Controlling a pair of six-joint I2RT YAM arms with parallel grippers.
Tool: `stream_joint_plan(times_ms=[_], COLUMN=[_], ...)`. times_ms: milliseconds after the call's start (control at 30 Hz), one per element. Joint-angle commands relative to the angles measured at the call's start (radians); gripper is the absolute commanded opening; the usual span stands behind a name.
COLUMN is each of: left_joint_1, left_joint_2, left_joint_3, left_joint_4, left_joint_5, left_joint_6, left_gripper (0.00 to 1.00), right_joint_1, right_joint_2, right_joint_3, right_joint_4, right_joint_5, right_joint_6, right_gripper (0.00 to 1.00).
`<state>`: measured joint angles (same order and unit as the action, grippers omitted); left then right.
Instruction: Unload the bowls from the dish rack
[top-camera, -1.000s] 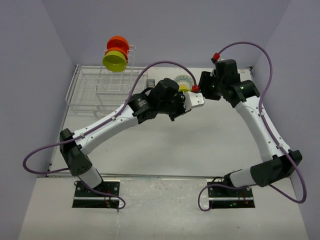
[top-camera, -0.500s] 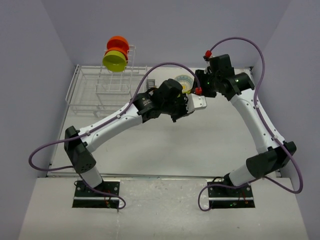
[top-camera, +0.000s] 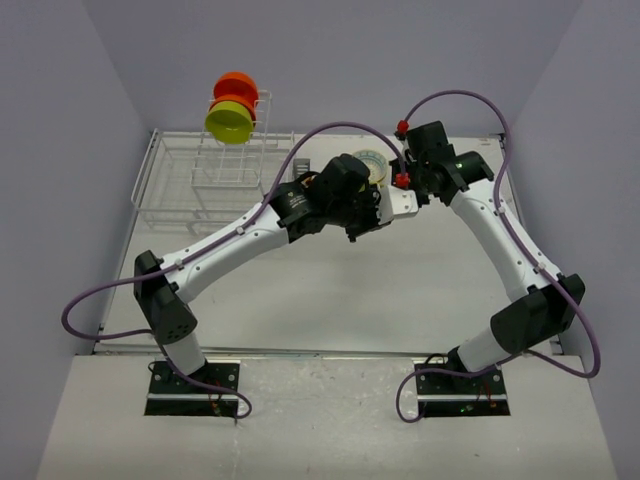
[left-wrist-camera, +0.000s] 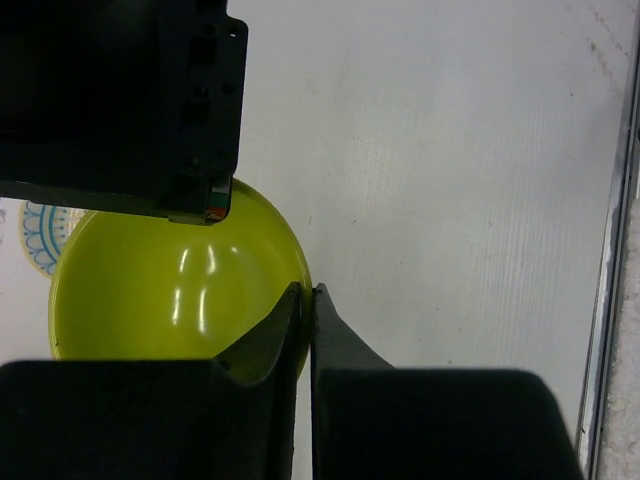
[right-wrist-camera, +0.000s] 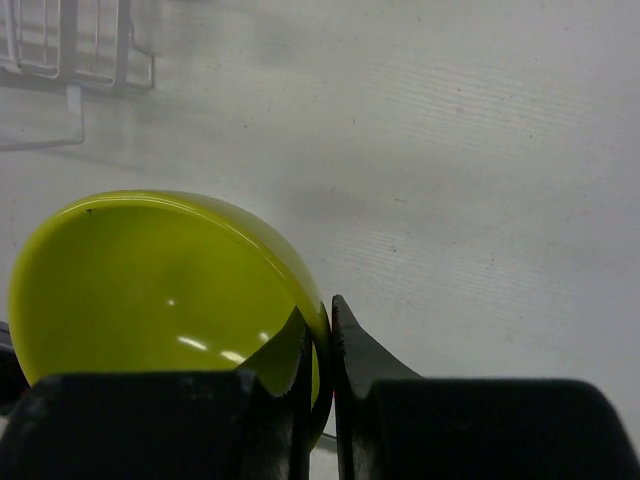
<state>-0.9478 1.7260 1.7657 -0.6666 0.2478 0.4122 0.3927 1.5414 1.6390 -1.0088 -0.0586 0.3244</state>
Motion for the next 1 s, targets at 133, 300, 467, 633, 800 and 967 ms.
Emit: stream_joint_plan(times_ms=[133,300,467,633,800,967], left_joint_1=[0.007,0.007,0.059,0.247,0.248,0.273], left_joint_2=[-0.025,-0.164,-0.289,-0.328,-0.387,-0.447], left_joint_3=[0.041,-0.049,-0.144,-0.107,-0.115,-0.137], left_joint_4=[0.050,0.155,0.282,0.183,0.136,0.145], left_joint_5=[-0.145,-0.273,-0.659,-0.706,-0.904,-0.990], left_joint_6=[-0.041,-0.139,-0.426,-0.725,-0.897,-0.960], left_gripper=[1.00,1.00,1.00,1.00,1.00,1.00], right_joint_1=[-0.052,-0.242,-0.336,-0.388,-0.420,-0.436], right_joint_2=[0.008,0.100,0.264,0.463,0.624,0.681], right_joint_3=[-0.011,-0.054,-0.010,0.106,0.191,0.260], right_joint_4=[0.122,0.240,0.375,0.389,0.378,0.326], right_joint_5=[0.049,0.032,0.094,0.085,0.082,0.063], right_joint_6=[0.048,0.126,0.217,0.283,0.289,0.283], right_gripper=[0.00,0.00,0.00,0.00,0.00,0.15])
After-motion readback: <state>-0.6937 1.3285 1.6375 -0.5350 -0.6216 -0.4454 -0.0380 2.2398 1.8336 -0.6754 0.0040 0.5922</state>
